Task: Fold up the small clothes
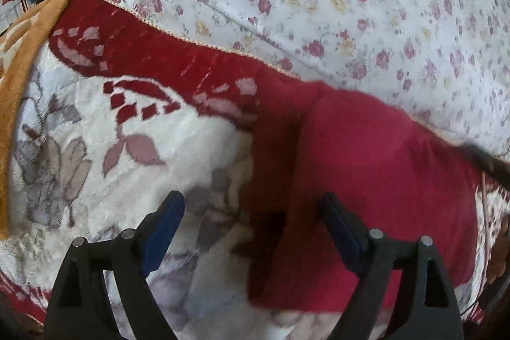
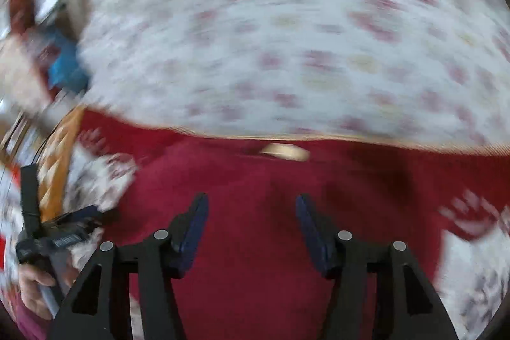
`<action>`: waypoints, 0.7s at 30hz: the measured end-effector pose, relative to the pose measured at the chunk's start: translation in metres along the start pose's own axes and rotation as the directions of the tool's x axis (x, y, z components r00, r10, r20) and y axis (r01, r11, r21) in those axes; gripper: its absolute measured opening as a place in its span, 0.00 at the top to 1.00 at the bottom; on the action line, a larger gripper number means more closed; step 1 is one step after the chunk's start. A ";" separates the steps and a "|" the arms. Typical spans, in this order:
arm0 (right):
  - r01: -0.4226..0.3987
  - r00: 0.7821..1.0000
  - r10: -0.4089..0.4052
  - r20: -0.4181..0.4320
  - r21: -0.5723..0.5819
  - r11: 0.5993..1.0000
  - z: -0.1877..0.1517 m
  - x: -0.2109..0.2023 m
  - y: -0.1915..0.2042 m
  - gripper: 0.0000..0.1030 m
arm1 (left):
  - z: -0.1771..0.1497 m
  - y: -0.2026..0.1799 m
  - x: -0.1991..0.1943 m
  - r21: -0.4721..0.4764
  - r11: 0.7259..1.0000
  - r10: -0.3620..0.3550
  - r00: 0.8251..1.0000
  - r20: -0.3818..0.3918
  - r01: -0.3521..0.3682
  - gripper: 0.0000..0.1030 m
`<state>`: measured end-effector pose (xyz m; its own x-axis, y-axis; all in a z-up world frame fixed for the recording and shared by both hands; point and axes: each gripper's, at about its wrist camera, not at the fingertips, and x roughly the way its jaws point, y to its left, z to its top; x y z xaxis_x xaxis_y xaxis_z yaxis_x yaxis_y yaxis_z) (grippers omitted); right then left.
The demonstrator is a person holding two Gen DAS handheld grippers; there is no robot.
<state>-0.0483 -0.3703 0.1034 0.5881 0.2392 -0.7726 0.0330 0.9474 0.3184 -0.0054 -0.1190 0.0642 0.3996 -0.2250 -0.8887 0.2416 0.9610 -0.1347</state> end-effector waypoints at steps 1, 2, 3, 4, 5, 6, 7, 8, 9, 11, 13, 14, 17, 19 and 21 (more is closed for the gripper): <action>-0.014 1.000 0.013 -0.016 -0.035 0.999 0.004 0.016 0.019 0.40 | -0.003 0.002 0.000 0.006 1.000 0.004 1.000 -0.008 -0.004 0.17; -0.021 0.999 0.019 -0.032 -0.067 0.997 0.007 0.030 0.035 0.40 | -0.005 0.003 0.001 0.011 1.000 0.004 1.000 -0.018 -0.004 0.17; -0.031 0.998 0.025 -0.066 -0.098 0.995 0.008 0.052 0.052 0.40 | -0.007 0.006 0.004 0.015 1.000 0.004 1.000 -0.028 -0.004 0.17; -0.035 0.995 0.024 -0.100 -0.106 0.994 0.010 0.071 0.059 0.40 | -0.010 0.008 0.007 0.015 1.000 0.001 0.999 -0.035 -0.001 0.17; -0.024 0.989 0.007 -0.145 -0.112 0.993 0.008 0.094 0.064 0.40 | -0.012 0.010 0.008 0.015 1.000 -0.005 0.999 -0.038 0.005 0.17; 0.007 0.985 -0.027 -0.172 -0.115 0.993 0.007 0.114 0.068 0.41 | -0.014 0.012 0.009 0.016 1.000 -0.009 0.999 -0.042 0.009 0.17; 0.043 0.980 -0.064 -0.189 -0.114 0.993 0.007 0.135 0.070 0.41 | -0.015 0.014 0.010 0.016 1.000 -0.010 0.999 -0.046 0.011 0.17; 0.059 0.982 -0.077 -0.173 -0.110 0.992 0.008 0.142 0.073 0.40 | -0.016 0.016 0.011 0.019 1.000 -0.012 0.999 -0.048 0.013 0.17; 0.063 0.986 -0.077 -0.150 -0.095 0.993 0.012 0.141 0.073 0.39 | -0.016 0.017 0.011 0.020 1.000 -0.016 0.999 -0.050 0.017 0.17; 0.042 0.987 -0.049 -0.152 -0.049 0.998 0.020 0.132 0.071 0.39 | -0.019 0.021 0.011 0.017 0.999 -0.036 0.998 -0.058 0.037 0.17; 0.037 0.993 -0.041 -0.115 -0.036 0.999 0.028 0.118 0.072 0.39 | -0.020 0.024 0.011 0.007 0.999 -0.052 0.997 -0.059 0.052 0.17; 0.039 0.994 -0.044 -0.102 -0.045 0.998 0.031 0.114 0.074 0.38 | -0.020 0.025 0.012 0.002 0.998 -0.055 0.996 -0.064 0.056 0.17; 0.042 0.991 -0.048 -0.127 -0.046 0.998 0.041 0.126 0.084 0.34 | -0.020 0.026 0.013 -0.010 0.998 -0.064 0.995 -0.071 0.063 0.17; 0.040 0.983 -0.043 -0.179 -0.017 0.999 0.042 0.148 0.087 0.32 | -0.020 0.025 0.011 -0.012 0.998 -0.063 0.996 -0.067 0.063 0.17; 0.064 0.973 -0.060 -0.225 0.013 0.998 0.039 0.171 0.087 0.29 | -0.020 0.025 0.013 -0.011 0.998 -0.061 0.996 -0.065 0.060 0.17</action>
<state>0.0869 -0.2556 0.0206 0.3886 0.2238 -0.8938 0.0809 0.9580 0.2751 -0.0121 -0.0947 0.0408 0.3256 -0.2719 -0.9056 0.2558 0.9474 -0.1924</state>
